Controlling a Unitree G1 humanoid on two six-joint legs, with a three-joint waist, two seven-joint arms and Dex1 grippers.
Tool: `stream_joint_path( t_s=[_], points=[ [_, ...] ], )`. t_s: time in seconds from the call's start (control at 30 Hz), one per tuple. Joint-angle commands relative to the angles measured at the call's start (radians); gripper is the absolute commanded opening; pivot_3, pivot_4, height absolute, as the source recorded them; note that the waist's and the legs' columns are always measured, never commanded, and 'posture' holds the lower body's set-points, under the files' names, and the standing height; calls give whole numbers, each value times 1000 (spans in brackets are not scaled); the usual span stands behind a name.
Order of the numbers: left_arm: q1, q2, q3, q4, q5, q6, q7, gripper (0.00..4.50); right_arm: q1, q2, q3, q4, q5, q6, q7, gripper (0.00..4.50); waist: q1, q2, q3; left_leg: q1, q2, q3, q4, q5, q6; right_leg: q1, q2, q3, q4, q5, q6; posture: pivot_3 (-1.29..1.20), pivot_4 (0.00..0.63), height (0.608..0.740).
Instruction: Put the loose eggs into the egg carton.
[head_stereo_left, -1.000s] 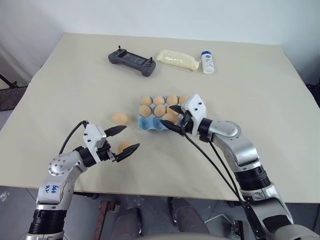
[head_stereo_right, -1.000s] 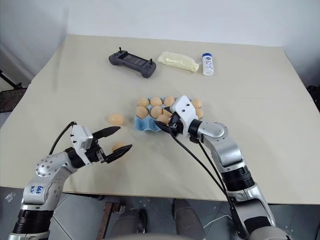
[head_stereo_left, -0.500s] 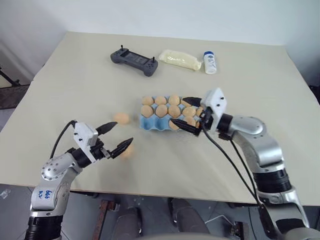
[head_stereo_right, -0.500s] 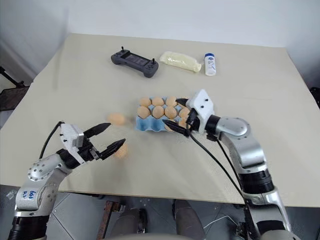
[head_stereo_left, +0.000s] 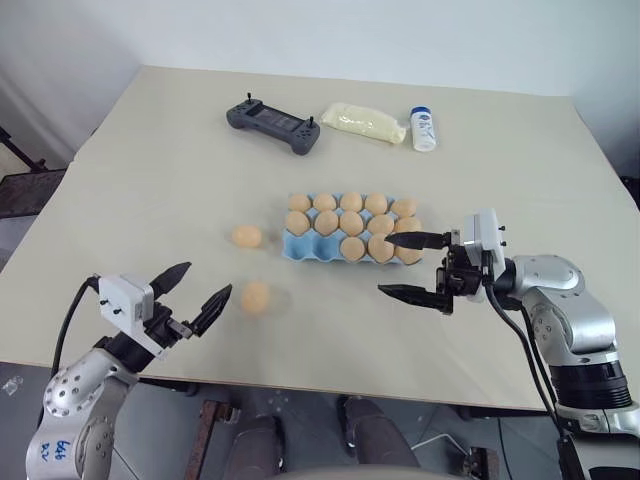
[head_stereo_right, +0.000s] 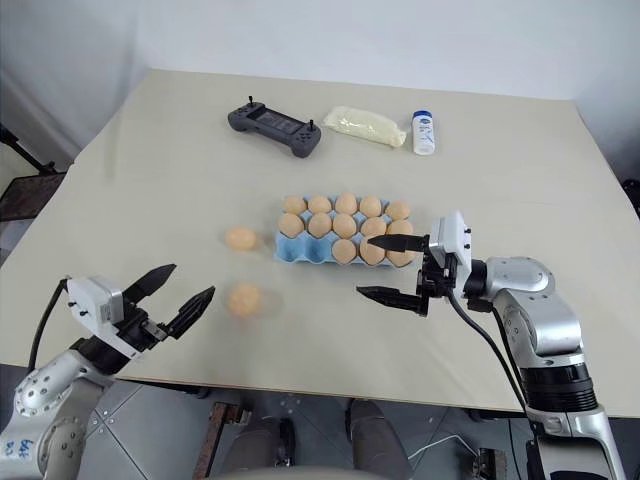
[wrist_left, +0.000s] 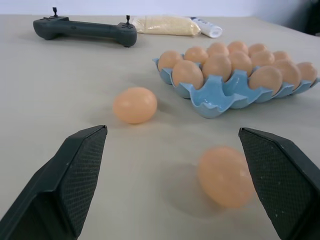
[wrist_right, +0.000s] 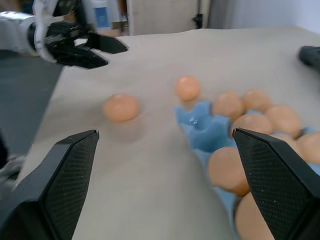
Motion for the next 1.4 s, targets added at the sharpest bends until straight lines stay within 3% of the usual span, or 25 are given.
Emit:
stream_joint_path(
  t_s=[0.03, 0.33, 0.67, 1.0, 1.3, 1.4],
  points=[
    [29, -33, -34, -72, 44, -38, 42, 4500, -40, -9, 17, 32, -2, -40, 59, 4481, 0, 0, 0, 0, 0, 0, 0, 0, 0, 0, 0, 0, 0, 0, 0, 0, 150, 740],
    [-9, -74, -173, -84, 149, -6, 140, 4500, -125, -13, 93, 96, -23, -81, 187, 4481, 0, 1, 1, 1, 0, -2, -2, 0, 0, 0, 1, 0, 1, -1, -2, 0, 150, 740],
    [-103, -67, -280, -35, 202, 111, 183, 4500, -133, -14, 102, 70, -39, -48, 155, 4481, 2, 1, 1, 0, 0, -4, -1, 0, 0, 0, 1, -4, 1, -1, -2, 0, 150, 740],
    [-144, -56, -301, -23, 214, 220, 187, 4500, -109, -33, 74, 37, -44, -32, 103, 4481, 3, 1, 1, 0, 0, -7, -1, 0, 0, 0, 1, -8, 2, -1, -3, 0, 150, 740],
    [-183, -51, -324, 0, 235, 203, 172, 1663, -105, -33, 71, 35, -46, -38, 74, 4500, 4, 1, 1, 0, 0, -8, -1, 0, 0, 0, 0, -8, 2, -2, -3, 0, 150, 740],
    [-235, -78, -343, 1, 231, 218, 186, 1339, -102, -36, 67, 29, -45, -37, 63, 4500, 6, 1, 1, -1, 0, -9, -1, 0, 0, 0, 0, -8, 2, -2, -3, 0, 150, 740]
  ],
)
